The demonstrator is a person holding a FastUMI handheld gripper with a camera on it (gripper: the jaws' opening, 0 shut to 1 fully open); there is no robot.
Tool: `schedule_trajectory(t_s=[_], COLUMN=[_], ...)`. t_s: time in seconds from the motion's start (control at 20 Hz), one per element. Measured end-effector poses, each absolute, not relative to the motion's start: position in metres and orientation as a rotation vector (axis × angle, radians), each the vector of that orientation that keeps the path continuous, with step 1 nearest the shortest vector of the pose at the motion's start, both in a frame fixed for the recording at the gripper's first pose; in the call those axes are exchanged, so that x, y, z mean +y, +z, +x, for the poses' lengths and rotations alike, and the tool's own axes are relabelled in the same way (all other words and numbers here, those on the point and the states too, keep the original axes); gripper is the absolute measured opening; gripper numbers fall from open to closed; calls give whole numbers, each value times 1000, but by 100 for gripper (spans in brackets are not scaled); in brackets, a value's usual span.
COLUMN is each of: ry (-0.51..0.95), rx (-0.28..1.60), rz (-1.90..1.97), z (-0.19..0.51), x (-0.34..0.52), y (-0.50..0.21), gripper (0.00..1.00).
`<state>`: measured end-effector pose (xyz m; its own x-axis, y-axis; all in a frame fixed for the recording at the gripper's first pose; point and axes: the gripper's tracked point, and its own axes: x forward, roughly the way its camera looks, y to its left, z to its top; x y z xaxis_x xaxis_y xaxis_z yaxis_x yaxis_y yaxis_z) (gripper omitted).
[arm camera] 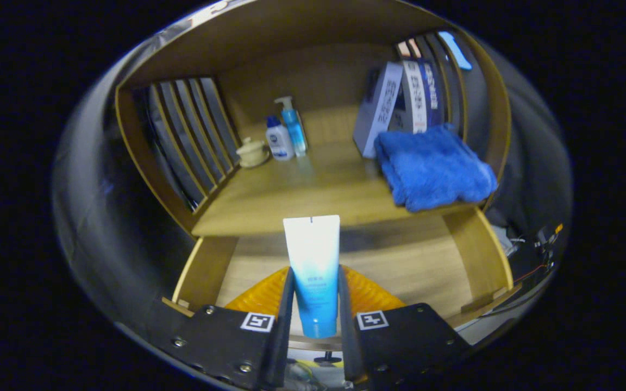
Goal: Pull open the drawer, take out the items inside it, and place them on the countertop above the cabinet.
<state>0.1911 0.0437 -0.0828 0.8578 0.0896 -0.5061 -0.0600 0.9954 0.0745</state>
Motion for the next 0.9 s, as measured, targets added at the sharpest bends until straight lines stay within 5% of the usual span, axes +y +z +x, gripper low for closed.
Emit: schedule_trajectory(t_s=[0.45,0.9], ry=[125,-5], rx=[371,298], rz=[-77,-66], z=[242,351], x=[93,82], y=[11,-18], gripper=[41,41])
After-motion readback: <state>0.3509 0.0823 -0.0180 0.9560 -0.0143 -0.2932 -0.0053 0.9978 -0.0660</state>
